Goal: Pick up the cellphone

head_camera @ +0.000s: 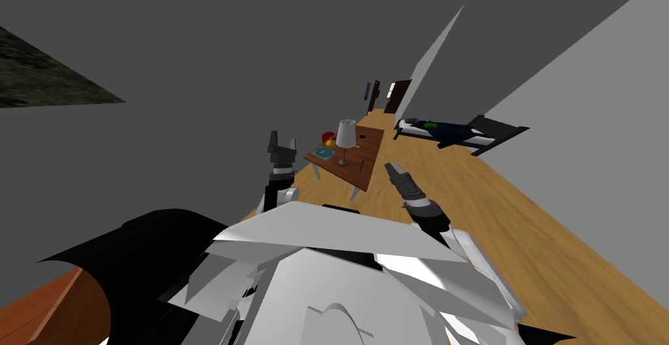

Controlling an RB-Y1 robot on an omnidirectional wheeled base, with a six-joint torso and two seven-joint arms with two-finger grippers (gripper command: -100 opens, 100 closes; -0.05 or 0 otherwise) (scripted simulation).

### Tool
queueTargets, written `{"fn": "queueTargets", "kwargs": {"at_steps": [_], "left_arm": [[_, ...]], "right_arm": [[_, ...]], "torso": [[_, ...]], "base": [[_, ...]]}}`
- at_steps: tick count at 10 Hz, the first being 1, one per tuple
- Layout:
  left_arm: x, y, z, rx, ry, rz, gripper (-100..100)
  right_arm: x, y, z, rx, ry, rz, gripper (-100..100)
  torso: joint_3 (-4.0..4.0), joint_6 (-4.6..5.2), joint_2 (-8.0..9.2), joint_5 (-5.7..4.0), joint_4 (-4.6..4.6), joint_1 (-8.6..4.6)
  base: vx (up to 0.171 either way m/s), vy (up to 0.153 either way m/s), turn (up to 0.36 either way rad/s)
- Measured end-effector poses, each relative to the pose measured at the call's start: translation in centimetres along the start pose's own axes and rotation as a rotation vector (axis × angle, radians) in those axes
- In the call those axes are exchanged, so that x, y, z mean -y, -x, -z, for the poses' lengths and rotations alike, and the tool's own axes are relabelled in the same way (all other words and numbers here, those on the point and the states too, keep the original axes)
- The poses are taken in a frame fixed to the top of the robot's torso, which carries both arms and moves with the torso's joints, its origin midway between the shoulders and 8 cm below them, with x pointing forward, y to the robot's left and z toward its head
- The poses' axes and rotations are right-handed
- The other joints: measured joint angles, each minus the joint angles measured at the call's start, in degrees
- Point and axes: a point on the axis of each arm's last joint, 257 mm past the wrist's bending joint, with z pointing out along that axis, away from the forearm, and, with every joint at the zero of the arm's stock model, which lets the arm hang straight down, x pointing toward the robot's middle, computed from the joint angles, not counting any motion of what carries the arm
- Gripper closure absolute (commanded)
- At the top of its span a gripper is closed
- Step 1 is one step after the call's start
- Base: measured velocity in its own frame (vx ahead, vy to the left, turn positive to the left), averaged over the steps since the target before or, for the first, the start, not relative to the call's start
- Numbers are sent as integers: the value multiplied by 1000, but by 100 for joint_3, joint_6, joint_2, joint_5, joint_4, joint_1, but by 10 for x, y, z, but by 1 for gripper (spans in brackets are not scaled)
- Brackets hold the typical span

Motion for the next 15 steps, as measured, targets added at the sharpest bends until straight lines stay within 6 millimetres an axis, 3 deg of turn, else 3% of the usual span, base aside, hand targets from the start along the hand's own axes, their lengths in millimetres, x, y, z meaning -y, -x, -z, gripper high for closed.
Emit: {"fn": "queueTargets", "kwargs": {"at_steps": [8,15], "left_arm": [[0,0,0,0,0,0,0],[0,0,0,0,0,0,0]], "right_arm": [[6,-45,22,-222,38,259,-100],[24,-87,57,-447,92,484,-100]], "torso": [[-7,2,-13,-1,-2,-1],[-10,3,-17,-1,-4,-5]], "base": [[-36,2,171],[-22,2,159]]}}
